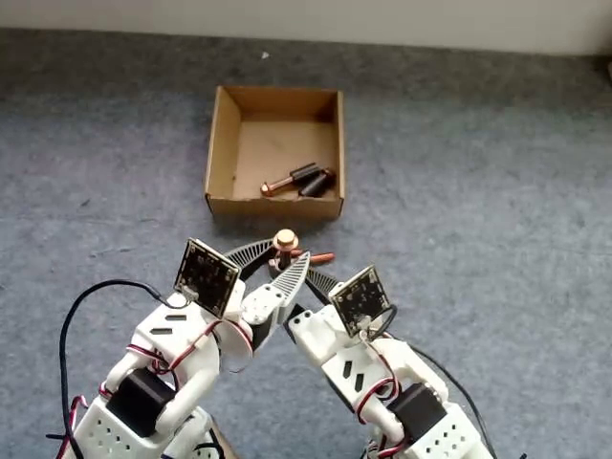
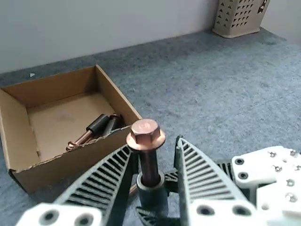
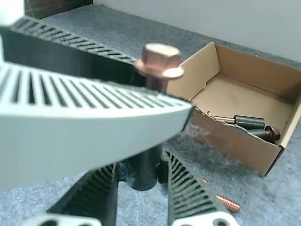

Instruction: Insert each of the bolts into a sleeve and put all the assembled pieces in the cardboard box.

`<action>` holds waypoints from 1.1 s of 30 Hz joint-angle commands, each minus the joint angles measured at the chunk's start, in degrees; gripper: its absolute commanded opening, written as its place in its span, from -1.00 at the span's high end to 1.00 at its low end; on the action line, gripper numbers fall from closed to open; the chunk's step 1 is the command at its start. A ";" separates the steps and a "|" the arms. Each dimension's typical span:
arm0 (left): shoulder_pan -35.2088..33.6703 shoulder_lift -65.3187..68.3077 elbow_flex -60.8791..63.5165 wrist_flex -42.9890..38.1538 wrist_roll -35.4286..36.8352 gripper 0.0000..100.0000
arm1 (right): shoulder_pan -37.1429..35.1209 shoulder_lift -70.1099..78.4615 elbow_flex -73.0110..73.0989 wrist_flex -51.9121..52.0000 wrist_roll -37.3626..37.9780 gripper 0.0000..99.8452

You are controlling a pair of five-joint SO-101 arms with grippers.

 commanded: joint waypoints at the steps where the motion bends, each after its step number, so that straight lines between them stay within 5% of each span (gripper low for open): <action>1: -0.57 -0.48 -6.99 7.74 -0.35 0.61 | -0.22 -0.48 8.04 -1.36 0.88 0.99; 6: -3.56 -0.48 -13.41 17.67 -0.44 0.49 | 1.98 -0.48 8.13 -1.36 0.79 0.99; 17: -18.68 -0.57 -15.08 23.74 -10.29 0.49 | 5.85 -0.48 8.04 -1.36 0.70 0.99; 25: -42.86 -0.57 -8.31 23.65 -11.43 0.49 | 13.67 0.04 6.20 -1.36 -5.98 0.99; 33: -49.98 -0.57 5.32 20.04 -16.53 0.49 | 17.27 0.13 2.07 -1.36 -6.15 0.99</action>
